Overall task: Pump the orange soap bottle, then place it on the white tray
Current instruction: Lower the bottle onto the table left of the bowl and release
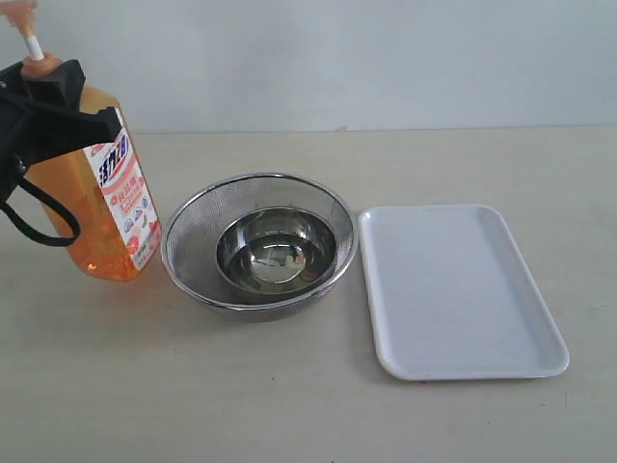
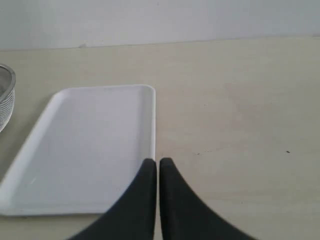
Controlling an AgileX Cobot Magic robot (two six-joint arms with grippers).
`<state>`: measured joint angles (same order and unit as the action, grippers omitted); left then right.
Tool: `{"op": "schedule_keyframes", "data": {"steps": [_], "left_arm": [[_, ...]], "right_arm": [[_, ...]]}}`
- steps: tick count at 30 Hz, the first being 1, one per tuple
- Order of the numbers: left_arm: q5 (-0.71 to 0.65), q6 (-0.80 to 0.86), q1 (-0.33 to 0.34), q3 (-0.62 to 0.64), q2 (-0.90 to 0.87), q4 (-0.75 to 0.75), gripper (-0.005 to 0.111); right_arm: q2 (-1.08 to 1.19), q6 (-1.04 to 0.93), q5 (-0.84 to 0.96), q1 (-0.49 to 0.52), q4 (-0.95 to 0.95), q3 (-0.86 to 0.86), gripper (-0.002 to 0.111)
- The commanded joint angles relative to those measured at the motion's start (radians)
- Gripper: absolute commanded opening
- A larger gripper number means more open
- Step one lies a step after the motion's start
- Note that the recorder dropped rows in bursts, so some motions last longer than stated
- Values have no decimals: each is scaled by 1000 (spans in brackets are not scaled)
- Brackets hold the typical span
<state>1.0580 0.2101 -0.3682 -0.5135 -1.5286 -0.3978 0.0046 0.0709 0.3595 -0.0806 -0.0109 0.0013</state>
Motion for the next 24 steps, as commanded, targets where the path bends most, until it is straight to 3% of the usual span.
{"op": "schedule_keyframes", "data": {"steps": [1,24], "left_arm": [[100,-16,-3,-32,-29,14,5],[130,-49,-3,-52,-86,4,5]], "right_arm": [[-5,-2,-3,1,1,-1,0],[-5,-2,-3,1,1,-1,0]]}}
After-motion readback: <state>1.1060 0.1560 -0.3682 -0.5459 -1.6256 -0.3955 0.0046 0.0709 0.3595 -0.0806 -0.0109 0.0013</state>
